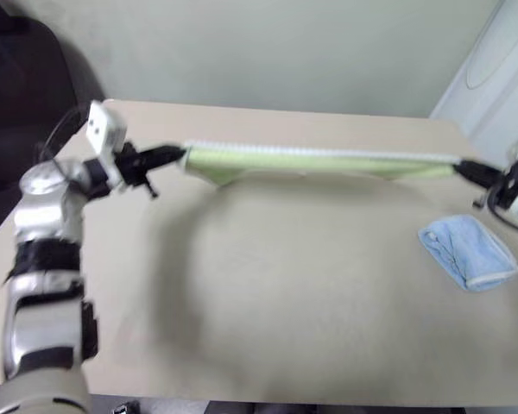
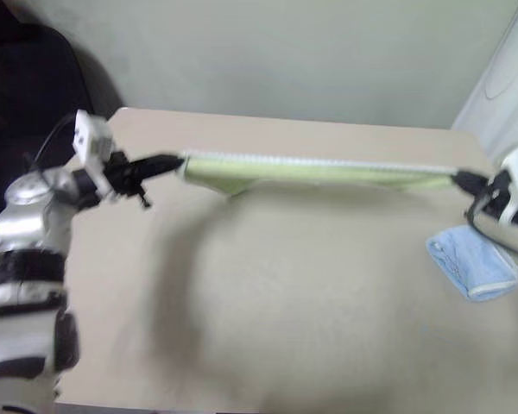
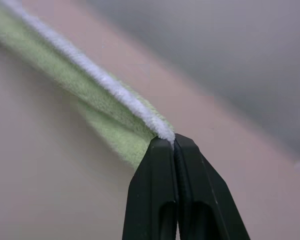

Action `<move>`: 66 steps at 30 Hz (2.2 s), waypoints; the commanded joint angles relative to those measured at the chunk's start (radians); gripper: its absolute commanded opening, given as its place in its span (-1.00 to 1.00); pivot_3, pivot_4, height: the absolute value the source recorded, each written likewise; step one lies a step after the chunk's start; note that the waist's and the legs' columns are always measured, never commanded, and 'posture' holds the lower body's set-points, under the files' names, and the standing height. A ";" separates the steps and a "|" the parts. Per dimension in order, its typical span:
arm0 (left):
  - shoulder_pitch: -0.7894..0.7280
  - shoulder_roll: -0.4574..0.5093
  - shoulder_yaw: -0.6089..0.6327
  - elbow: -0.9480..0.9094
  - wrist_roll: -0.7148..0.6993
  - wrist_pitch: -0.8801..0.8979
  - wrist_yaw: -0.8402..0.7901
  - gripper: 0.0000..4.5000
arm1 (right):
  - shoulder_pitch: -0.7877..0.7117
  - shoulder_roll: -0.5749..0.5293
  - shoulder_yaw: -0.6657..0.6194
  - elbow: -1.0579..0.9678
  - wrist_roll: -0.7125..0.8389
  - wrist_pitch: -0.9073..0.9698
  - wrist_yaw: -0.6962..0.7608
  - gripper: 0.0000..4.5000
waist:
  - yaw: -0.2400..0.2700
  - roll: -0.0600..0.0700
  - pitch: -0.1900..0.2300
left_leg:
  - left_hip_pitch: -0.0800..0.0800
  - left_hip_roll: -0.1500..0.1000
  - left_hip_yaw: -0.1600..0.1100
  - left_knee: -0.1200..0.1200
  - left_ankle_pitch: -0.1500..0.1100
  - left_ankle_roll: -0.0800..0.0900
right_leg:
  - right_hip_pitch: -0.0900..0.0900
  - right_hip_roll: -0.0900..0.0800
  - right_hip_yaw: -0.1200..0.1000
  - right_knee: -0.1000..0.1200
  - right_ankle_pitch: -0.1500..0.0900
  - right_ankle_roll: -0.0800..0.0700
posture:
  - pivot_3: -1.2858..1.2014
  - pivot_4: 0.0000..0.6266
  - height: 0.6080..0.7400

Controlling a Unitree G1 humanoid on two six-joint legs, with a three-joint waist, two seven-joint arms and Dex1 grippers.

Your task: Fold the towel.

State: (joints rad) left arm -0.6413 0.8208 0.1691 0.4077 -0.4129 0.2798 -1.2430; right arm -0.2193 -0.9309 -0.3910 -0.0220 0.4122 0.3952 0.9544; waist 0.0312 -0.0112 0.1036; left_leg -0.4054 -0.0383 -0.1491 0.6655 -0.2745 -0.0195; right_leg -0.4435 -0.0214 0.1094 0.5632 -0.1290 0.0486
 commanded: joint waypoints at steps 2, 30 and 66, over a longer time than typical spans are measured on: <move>0.297 0.126 0.117 -0.406 -0.125 0.158 -0.050 -1.00 | 0.315 -0.016 -0.195 -0.317 0.145 0.161 0.101 -0.98 | 0.001 -0.002 0.000 | -0.001 0.000 0.000 -0.001 -0.007 -0.003 | 0.000 0.001 0.000 0.000 -0.004 -0.005 | 0.03 -0.52 1.00; 0.103 0.032 -0.070 -0.109 0.070 0.060 0.117 -1.00 | 0.106 -0.012 0.076 0.005 -0.042 0.051 0.029 -0.98 | 0.000 -0.008 -0.004 | 0.013 -0.001 0.000 0.001 -0.010 0.007 | 0.001 0.000 0.002 0.029 -0.026 -0.018 | 0.03 -0.52 1.00; -0.189 -0.156 -0.178 0.486 0.311 -0.252 0.160 0.37 | -0.239 0.097 0.284 0.482 -0.241 -0.174 0.002 0.33 | 0.003 -0.004 -0.002 | 0.013 0.000 -0.002 0.000 -0.007 0.010 | 0.007 -0.001 0.001 0.013 -0.007 0.005 | 0.03 -0.52 1.00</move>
State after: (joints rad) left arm -0.8304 0.6437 -0.0424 0.9313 -0.0838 0.0238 -1.0721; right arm -0.4591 -0.8056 -0.0597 0.5000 0.1423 0.2189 0.9467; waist 0.0342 -0.0150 0.1019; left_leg -0.3923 -0.0386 -0.1509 0.6657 -0.2811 -0.0094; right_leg -0.4363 -0.0220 0.1103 0.5757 -0.1362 0.0534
